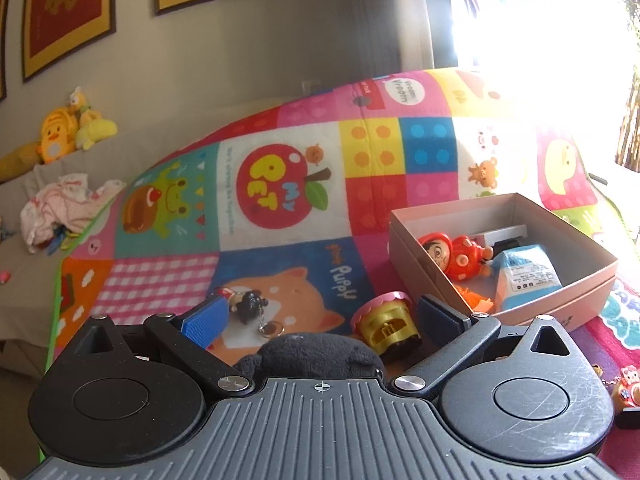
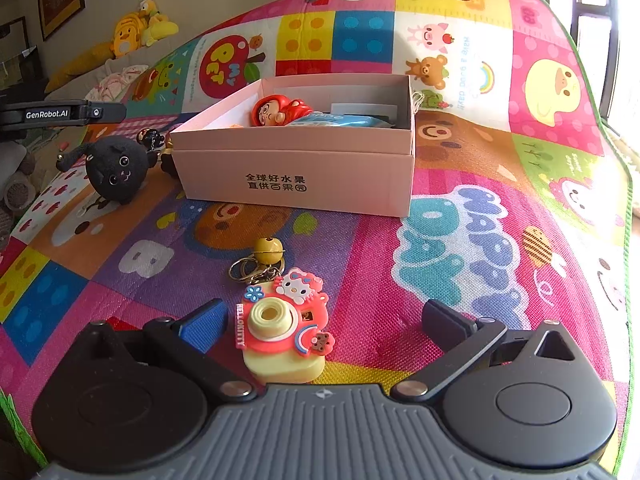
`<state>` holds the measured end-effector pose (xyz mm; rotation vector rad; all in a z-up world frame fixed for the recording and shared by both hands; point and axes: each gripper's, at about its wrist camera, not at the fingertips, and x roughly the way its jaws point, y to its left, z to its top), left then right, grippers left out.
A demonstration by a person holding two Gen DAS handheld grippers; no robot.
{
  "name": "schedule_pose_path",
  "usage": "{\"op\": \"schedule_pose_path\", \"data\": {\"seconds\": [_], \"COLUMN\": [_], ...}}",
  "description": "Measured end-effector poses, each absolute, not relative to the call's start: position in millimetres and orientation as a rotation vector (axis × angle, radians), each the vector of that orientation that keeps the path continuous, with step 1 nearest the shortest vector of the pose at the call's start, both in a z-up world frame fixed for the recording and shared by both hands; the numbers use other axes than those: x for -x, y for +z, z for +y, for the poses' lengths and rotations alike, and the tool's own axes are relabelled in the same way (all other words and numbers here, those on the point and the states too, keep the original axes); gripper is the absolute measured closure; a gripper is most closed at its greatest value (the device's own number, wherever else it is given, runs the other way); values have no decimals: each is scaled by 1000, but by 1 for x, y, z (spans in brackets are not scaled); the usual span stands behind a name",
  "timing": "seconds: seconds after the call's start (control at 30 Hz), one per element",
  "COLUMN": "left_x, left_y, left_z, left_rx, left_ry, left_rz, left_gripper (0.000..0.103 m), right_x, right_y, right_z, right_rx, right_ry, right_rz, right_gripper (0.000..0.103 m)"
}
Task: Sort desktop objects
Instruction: 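Move the left tool past the black plush toward the boy figurine, then close the left tool on the boy figurine and lift it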
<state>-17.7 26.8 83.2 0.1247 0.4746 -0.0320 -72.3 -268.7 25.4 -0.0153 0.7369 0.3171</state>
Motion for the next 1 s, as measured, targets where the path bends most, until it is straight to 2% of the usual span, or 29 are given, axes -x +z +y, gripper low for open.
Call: {"op": "schedule_pose_path", "data": {"seconds": [0.13, 0.27, 0.37, 0.5, 0.83, 0.87, 0.9, 1.0], "left_x": [35, 21, -12, -72, -147, -149, -151, -153], "left_y": [81, 91, 91, 67, 25, 23, 21, 21], "left_z": [43, 72, 95, 114, 104, 104, 104, 108], "left_rx": [-44, -2, 4, -23, -217, -221, -220, -171], "left_ry": [-12, 25, 35, 71, 13, 21, 26, 36], "left_rz": [493, 492, 498, 606, 772, 776, 783, 797], "left_gripper": [0, 0, 0, 1, 1, 3, 16, 29], "right_x": [71, 64, 59, 64, 70, 69, 68, 69], "right_y": [43, 62, 62, 53, 32, 29, 27, 26], "right_z": [-262, -244, -238, -241, -264, -265, -266, -266], "right_rx": [89, 178, 159, 125, 16, 5, -4, -9], "right_ry": [339, 354, 347, 333, 257, 255, 255, 257], "right_rz": [683, 638, 664, 696, 755, 760, 764, 758], "right_gripper": [0, 0, 0, 0, 0, 0, 0, 0]}}
